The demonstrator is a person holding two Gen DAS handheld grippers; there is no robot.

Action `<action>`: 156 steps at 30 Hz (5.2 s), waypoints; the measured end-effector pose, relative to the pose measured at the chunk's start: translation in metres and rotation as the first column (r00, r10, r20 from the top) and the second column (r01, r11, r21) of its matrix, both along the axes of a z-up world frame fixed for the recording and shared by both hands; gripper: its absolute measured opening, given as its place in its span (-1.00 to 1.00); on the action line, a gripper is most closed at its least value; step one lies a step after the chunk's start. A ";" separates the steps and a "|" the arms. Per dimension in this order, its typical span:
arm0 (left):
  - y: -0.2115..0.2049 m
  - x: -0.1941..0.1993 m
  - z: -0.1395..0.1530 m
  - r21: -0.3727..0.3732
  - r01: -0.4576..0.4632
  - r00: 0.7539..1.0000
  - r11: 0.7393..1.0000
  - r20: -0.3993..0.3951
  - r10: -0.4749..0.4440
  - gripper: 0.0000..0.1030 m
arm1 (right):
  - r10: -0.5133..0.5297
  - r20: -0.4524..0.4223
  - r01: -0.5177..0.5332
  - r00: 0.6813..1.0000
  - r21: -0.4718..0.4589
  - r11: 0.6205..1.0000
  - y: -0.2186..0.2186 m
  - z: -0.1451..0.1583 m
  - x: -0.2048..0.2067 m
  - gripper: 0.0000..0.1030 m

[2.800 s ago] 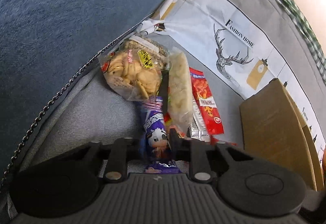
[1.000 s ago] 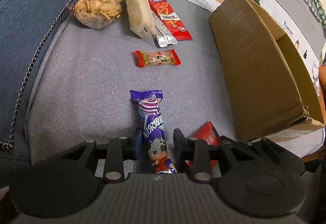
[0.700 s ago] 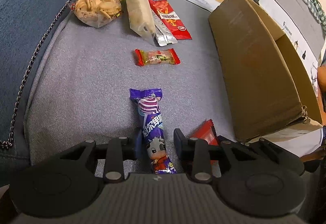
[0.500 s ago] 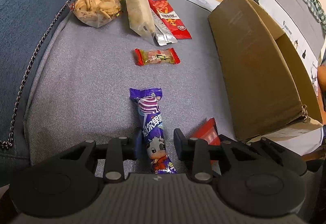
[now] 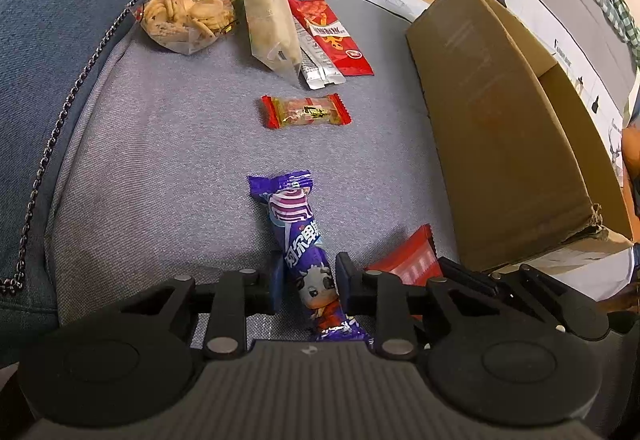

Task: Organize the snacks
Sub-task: 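Grasp the purple candy bar with the left tool while the right tool grasps the red wafer pack, then carry both held snacks over the cardboard box, then open both tools to drop the snacks into the box, then move both tools back toward the remaining snacks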

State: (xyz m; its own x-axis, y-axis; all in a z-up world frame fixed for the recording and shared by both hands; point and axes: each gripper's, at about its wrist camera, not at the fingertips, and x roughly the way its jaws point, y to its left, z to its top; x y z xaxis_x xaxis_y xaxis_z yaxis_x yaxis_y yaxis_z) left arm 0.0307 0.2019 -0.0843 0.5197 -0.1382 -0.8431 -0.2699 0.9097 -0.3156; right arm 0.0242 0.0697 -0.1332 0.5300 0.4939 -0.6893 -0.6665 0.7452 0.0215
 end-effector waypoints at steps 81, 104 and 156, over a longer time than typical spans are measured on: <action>-0.156 0.102 0.132 -0.141 0.126 0.890 0.982 0.453 -0.049 -0.67 | -0.677 0.011 0.563 0.736 0.546 0.621 -0.202 0.080 0.093 0.09; -0.147 0.082 0.161 -0.018 0.048 0.877 0.999 0.478 -0.033 -0.05 | -0.705 0.015 0.605 0.709 0.500 0.619 -0.199 0.074 0.095 0.52; 0.047 -0.037 0.052 0.121 -0.123 0.929 0.985 0.364 0.071 -0.85 | -0.182 0.340 0.083 0.923 0.286 0.955 -0.019 0.064 0.009 -0.50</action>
State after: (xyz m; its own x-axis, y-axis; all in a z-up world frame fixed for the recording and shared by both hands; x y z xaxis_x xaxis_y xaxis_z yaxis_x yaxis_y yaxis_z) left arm -0.0062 0.2486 -0.0320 0.7944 0.0335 -0.6065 -0.2524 0.9264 -0.2795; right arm 0.0328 0.0506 -0.0689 0.7897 0.5374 -0.2960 -0.5612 0.8277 0.0057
